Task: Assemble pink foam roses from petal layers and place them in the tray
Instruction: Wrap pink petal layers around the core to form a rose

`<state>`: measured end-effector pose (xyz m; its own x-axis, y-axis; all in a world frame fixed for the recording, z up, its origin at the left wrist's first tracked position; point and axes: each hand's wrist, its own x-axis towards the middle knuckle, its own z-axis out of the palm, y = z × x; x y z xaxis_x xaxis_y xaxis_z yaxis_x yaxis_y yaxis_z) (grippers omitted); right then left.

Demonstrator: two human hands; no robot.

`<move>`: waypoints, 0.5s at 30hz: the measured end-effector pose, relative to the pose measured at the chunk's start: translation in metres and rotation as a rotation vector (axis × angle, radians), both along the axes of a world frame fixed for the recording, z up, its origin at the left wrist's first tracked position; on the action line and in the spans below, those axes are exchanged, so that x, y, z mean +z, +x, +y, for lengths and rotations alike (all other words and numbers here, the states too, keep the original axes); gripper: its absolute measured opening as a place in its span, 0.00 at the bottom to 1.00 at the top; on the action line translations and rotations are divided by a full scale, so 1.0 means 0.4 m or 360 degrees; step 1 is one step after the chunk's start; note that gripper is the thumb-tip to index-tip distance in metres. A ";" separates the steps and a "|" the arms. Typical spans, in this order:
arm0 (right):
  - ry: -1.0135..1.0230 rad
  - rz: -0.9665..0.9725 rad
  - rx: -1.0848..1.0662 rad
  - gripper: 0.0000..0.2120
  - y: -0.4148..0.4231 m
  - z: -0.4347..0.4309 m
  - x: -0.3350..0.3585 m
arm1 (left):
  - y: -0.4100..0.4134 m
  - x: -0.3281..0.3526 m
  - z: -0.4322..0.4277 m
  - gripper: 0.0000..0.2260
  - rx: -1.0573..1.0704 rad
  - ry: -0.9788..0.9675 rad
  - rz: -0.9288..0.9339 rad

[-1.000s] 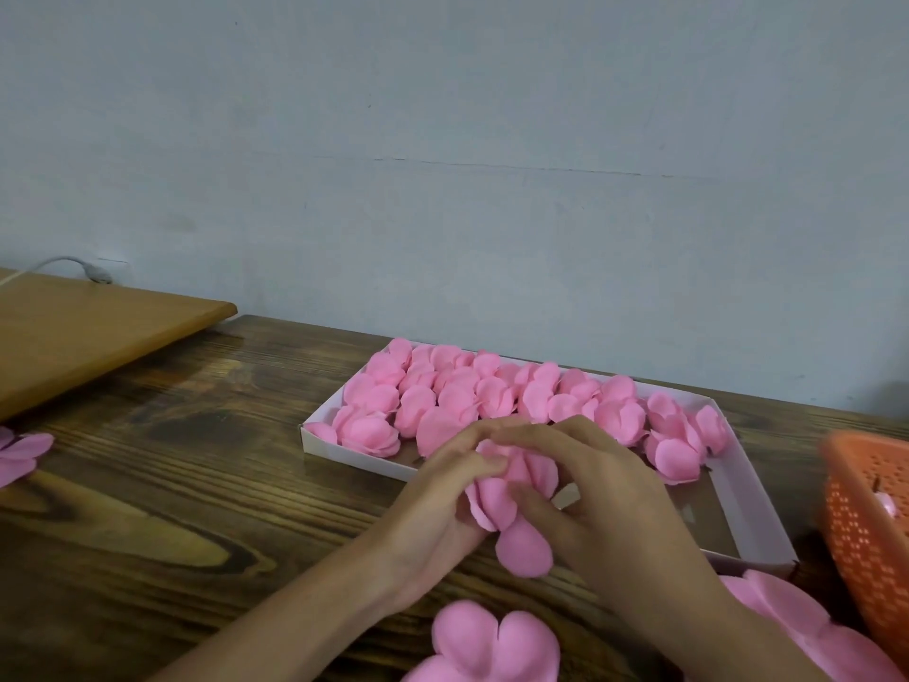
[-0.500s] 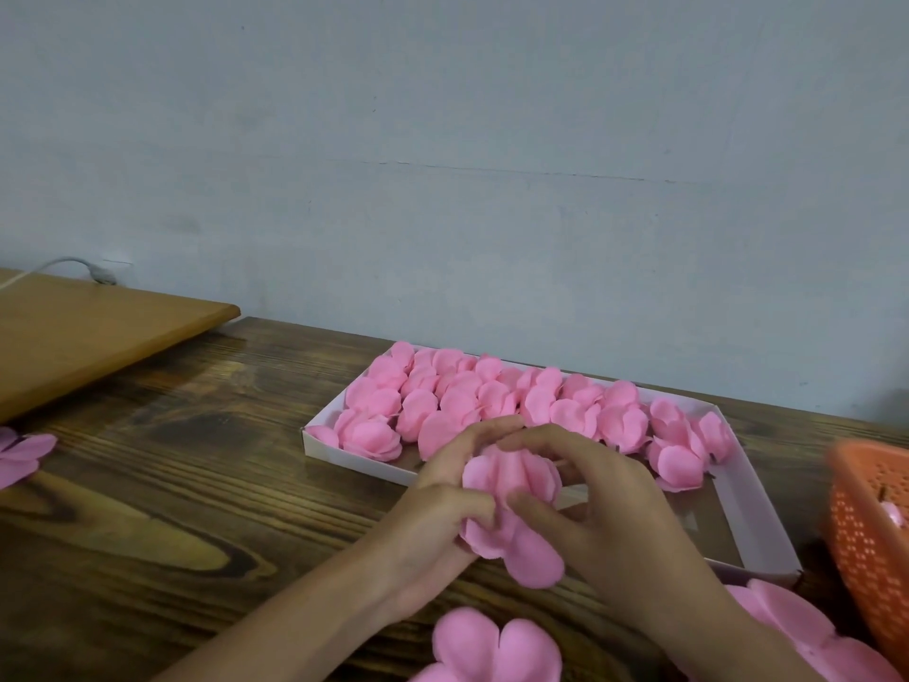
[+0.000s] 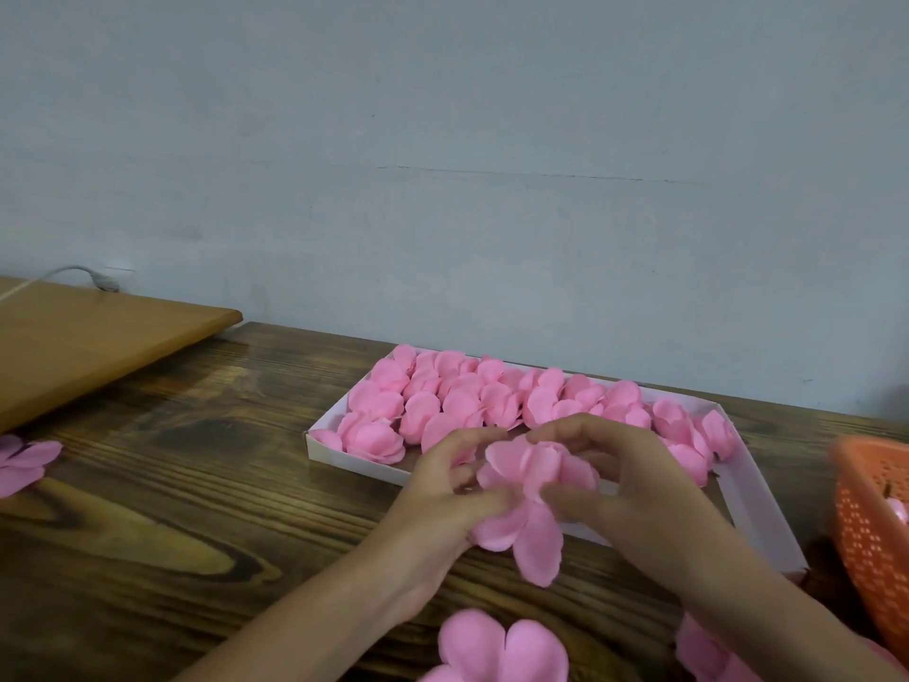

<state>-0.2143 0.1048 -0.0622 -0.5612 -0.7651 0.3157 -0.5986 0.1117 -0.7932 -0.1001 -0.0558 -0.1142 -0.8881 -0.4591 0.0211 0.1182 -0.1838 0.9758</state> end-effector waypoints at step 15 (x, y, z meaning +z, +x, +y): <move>0.0012 0.0030 0.0105 0.20 -0.042 0.006 0.005 | -0.005 0.014 -0.002 0.26 -0.0035 0.0086 0.0016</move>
